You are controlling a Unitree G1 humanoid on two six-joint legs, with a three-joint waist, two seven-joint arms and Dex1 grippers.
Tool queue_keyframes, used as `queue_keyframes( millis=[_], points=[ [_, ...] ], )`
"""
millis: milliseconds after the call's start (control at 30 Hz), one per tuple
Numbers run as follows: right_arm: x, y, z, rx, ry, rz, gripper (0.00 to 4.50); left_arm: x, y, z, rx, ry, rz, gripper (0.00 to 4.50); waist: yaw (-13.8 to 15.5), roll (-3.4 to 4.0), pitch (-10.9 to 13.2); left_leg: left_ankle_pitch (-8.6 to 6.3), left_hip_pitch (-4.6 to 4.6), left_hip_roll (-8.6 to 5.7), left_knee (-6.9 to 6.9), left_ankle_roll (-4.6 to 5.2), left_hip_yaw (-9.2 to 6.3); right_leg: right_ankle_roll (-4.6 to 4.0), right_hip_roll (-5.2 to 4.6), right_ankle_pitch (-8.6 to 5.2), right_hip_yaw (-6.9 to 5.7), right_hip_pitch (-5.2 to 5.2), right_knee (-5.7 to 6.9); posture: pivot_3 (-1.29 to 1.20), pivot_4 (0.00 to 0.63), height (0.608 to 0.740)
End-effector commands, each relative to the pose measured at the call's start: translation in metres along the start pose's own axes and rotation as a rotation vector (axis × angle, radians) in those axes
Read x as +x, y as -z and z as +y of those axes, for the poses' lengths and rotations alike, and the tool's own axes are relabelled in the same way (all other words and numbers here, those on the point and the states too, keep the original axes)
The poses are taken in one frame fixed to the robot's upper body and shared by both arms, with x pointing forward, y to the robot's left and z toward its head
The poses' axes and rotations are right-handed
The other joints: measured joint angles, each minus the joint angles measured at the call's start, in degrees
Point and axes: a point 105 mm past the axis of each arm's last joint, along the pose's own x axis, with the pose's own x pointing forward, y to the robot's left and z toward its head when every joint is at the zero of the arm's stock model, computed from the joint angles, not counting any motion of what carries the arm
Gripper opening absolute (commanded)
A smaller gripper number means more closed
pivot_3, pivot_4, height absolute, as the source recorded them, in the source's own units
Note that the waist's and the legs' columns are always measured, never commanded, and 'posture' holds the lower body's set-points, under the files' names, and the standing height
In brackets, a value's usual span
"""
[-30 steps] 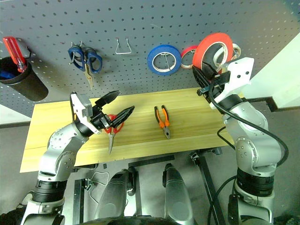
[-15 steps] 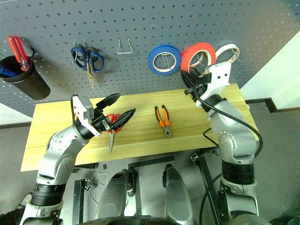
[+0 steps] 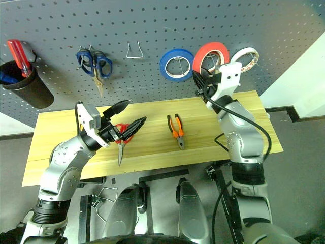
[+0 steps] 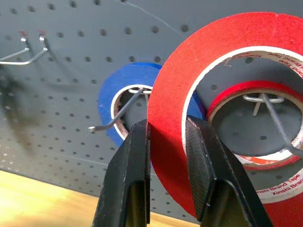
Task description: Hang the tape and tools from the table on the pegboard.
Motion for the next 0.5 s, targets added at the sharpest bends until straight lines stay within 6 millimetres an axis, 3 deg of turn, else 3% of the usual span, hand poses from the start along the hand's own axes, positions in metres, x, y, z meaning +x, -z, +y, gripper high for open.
queue_keyframes(
  millis=[33,433,500],
  points=[
    [0.009,-0.012,0.006,-0.028,-0.025,-0.061,0.68,0.001,-0.012,-0.003,0.027,0.008,-0.039,4.50,0.1,0.00,0.0,0.00,0.00,0.00,0.00,0.00,0.00,0.00,0.00,0.00,0.00,0.00,0.01,0.09,0.260,0.716],
    [0.019,-0.012,0.002,-0.048,0.026,-0.048,0.68,0.000,-0.011,-0.003,0.027,-0.006,-0.039,4.50,0.1,0.00,0.0,0.00,-0.01,-0.01,0.02,0.00,0.01,0.01,-0.02,0.01,0.00,-0.02,0.06,0.09,0.260,0.716],
    [0.019,-0.012,0.001,-0.042,0.030,-0.050,1.39,0.000,-0.011,-0.003,0.027,-0.006,-0.039,4.50,0.1,0.00,0.0,0.00,-0.01,-0.01,0.02,0.00,0.02,0.01,-0.03,0.01,0.00,-0.01,0.06,0.09,0.260,0.716]
  ],
)
